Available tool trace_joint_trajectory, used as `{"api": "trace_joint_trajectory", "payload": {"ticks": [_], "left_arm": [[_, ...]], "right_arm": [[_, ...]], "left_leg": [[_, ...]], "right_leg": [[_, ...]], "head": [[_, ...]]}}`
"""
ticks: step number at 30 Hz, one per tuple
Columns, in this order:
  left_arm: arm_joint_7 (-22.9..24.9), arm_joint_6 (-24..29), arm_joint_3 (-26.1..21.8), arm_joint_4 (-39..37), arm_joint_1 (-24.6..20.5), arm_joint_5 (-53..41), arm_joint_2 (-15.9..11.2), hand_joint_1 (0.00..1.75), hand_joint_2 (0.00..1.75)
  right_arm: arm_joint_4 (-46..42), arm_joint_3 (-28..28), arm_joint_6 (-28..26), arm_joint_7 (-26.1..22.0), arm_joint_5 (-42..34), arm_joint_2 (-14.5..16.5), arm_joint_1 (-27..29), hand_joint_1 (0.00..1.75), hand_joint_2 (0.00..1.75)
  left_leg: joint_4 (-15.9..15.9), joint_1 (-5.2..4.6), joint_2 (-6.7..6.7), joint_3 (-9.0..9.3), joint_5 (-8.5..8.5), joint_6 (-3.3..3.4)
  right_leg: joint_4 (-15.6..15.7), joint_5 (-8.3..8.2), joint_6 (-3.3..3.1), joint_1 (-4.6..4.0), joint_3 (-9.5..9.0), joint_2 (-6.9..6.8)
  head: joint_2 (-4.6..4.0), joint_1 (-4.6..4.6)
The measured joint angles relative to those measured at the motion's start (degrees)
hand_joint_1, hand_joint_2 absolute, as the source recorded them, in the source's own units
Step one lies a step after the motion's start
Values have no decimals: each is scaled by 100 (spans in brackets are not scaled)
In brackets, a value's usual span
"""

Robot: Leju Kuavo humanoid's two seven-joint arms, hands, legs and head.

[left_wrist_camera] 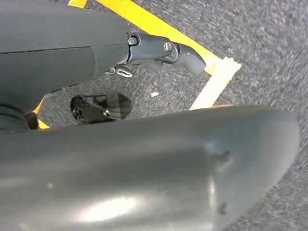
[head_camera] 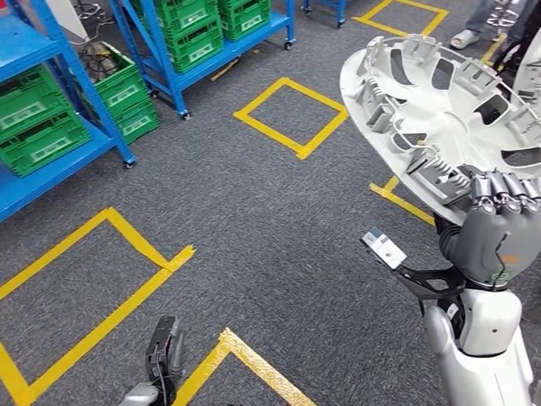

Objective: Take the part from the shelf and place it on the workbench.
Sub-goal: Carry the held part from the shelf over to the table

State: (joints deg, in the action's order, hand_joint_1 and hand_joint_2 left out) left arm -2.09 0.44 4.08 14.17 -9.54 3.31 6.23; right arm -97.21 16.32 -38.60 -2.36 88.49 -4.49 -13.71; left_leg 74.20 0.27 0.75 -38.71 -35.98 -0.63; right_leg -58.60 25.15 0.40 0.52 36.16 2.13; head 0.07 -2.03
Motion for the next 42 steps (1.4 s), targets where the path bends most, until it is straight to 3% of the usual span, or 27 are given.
{"api": "trace_joint_trajectory", "payload": {"ticks": [1, 2, 4, 5, 7, 9, 11, 13, 15, 16, 18, 19, 21, 22, 24, 26, 28, 30, 31, 32, 33, 35, 37, 39, 40, 42], "left_arm": [[-2, 0, -2, -2, 12, 12, -2, 0, 0], [-3, 0, -3, -4, 18, 20, -4, 0, 0], [-11, 1, -7, -9, 25, 29, -13, 0, 0], [-19, 1, -8, -13, 31, 30, -19, 0, 0], [-32, 0, -11, -22, 47, 32, -26, 0, 0], [-44, 2, -20, -25, 52, 36, -22, 0, 0], [-54, 2, -34, -25, 51, 37, -15, 0, 0], [-57, 1, -43, -26, 65, 37, -9, 0, 0], [-57, 1, -52, -27, 82, 37, -11, 0, 0], [-57, 1, -60, -27, 84, 37, -12, 0, 0], [-58, 1, -77, -27, 78, 37, -10, 0, 0], [-58, 1, -85, -27, 74, 37, -12, 0, 0], [-62, 0, -93, -27, 65, 36, -19, 0, 0], [-64, 0, -95, -27, 63, 36, -24, 0, 0], [-68, 0, -99, -27, 51, 34, -28, 0, 0], [-70, 0, -102, -27, 35, 32, -33, 0, 0], [-72, 0, -102, -28, 40, 29, -44, 0, 0], [-73, 0, -102, -29, 65, 28, -54, 0, 0], [-73, 0, -102, -30, 72, 28, -56, 0, 0], [-73, 0, -102, -30, 72, 28, -57, 0, 0], [-73, 0, -102, -30, 63, 27, -60, 0, 0], [-74, 1, -102, -30, 32, 22, -73, 0, 0], [-78, 1, -102, -30, -12, 9, -84, 0, 0], [-85, 0, -103, -29, -68, -23, -67, 0, 0], [-90, 0, -105, -29, -105, -45, -52, 0, 0], [-97, -1, -108, -29, -182, -79, -8, 0, 0]], "right_arm": [[-4, -52, 0, -28, -1, -18, 38, 175, 175], [-10, -105, 0, -55, -1, -36, 77, 175, 175], [-34, -209, 0, -113, -1, -74, 155, 175, 175], [-52, -260, 0, -146, -1, -94, 185, 175, 175], [-103, -368, 0, -193, -1, -145, 250, 175, 175], [-146, -471, 0, -213, -2, -199, 336, 175, 175], [-175, -540, 0, -231, -2, -238, 393, 175, 175], [-192, -569, 0, -247, -2, -254, 401, 175, 175], [-196, -581, 0, -254, -2, -263, 409, 175, 175], [-196, -587, 0, -257, -2, -269, 417, 175, 175], [-197, -600, 0, -275, -2, -281, 433, 175, 175], [-198, -605, 0, -286, -2, -283, 432, 175, 175], [-203, -613, 0, -302, -2, -284, 428, 175, 175], [-204, -617, 0, -305, -2, -284, 433, 175, 175], [-209, -626, 0, -308, -2, -284, 466, 175, 175], [-221, -633, 0, -314, -2, -284, 493, 175, 175], [-231, -634, 0, -339, -1, -284, 501, 175, 175], [-231, -633, 0, -362, -1, -284, 512, 175, 175], [-231, -633, 0, -366, 0, -284, 522, 175, 175], [-231, -633, 0, -368, 0, -284, 533, 175, 175], [-231, -633, 0, -372, 1, -284, 540, 175, 175], [-231, -636, 0, -382, 0, -284, 546, 175, 175], [-237, -653, 0, -393, -1, -284, 553, 175, 175], [-249, -683, 0, -402, -1, -285, 592, 175, 175], [-255, -700, 0, -402, -2, -286, 626, 175, 175], [-267, -719, 0, -404, -2, -288, 663, 175, 175]], "left_leg": [[-33, 0, -12, 2, 106, 8], [-272, 2, -49, 93, 305, 23], [-966, 22, -301, 374, 698, 67], [-1231, 37, -448, 482, 791, 84], [-1423, 40, -589, 557, 769, 105], [-1512, 37, -458, 581, 771, 146], [-1584, 51, -299, 610, 817, 207], [-1605, 41, -125, 619, 832, 243], [-1602, 32, 62, 616, 827, 252], [-1602, 31, 148, 617, 822, 251], [-1599, 30, 293, 628, 806, 230], [-1597, 16, 355, 637, 792, 209], [-1583, -29, 468, 652, 764, 154], [-1583, -49, 522, 658, 756, 129], [-1582, -47, 611, 672, 733, 72], [-1384, -19, 424, 610, 561, 18], [-742, -2, 104, 348, 204, -1], [-37, -2, -13, 25, -49, -1], [94, -3, -28, -49, -29, 4], [6, -3, -45, -27, 108, 14], [-275, 0, -94, 80, 326, 31], [-993, 22, -348, 369, 712, 82], [-1391, 34, -535, 533, 777, 107], [-1479, 27, -464, 568, 745, 128], [-1503, 33, -395, 574, 766, 159], [-1556, 49, -253, 592, 804, 217]], "right_leg": [[-6, -1, 0, 0, -1, 92], [-15, -1, 2, 1, -3, 182], [-39, -2, 23, 5, 6, 346], [-56, -8, 46, 12, 28, 415], [-62, -47, 126, 45, 106, 548], [-46, -80, 215, 70, 173, 614], [-243, 55, 281, 46, 303, 323], [-878, 387, 332, 35, 602, -63], [-1483, 598, 369, 53, 868, -179], [-1533, 570, 379, 61, 876, -201], [-1002, 283, 376, 64, 554, -318], [-608, 165, 363, 37, 321, -479], [-84, 47, 275, -9, 13, -684], [-25, 63, 224, -32, -15, -700], [-15, 36, 128, -25, 3, -550], [3, 12, 54, -2, 5, -410], [9, 4, 6, 9, 2, -266], [4, 3, -14, 2, 2, -92], [-2, 2, -16, -1, 1, 4], [-10, 1, -16, -3, 0, 101], [-20, 2, -14, -2, -1, 195], [-54, 5, 6, -3, 16, 361], [-84, -15, 71, 15, 83, 501], [-73, -60, 159, 44, 147, 618], [-87, -52, 191, 41, 185, 558], [-370, 125, 239, 18, 353, 238]], "head": [[0, -1], [0, -1], [0, 2], [0, 5], [0, -9], [0, -28], [0, 5], [0, 42], [0, 46], [0, 46], [0, 47], [0, 50], [0, 49], [0, 47], [0, 45], [0, 34], [0, 16], [0, 12], [0, 13], [0, 12], [0, 11], [0, 14], [0, 17], [0, 13], [0, 19], [0, 65]]}}
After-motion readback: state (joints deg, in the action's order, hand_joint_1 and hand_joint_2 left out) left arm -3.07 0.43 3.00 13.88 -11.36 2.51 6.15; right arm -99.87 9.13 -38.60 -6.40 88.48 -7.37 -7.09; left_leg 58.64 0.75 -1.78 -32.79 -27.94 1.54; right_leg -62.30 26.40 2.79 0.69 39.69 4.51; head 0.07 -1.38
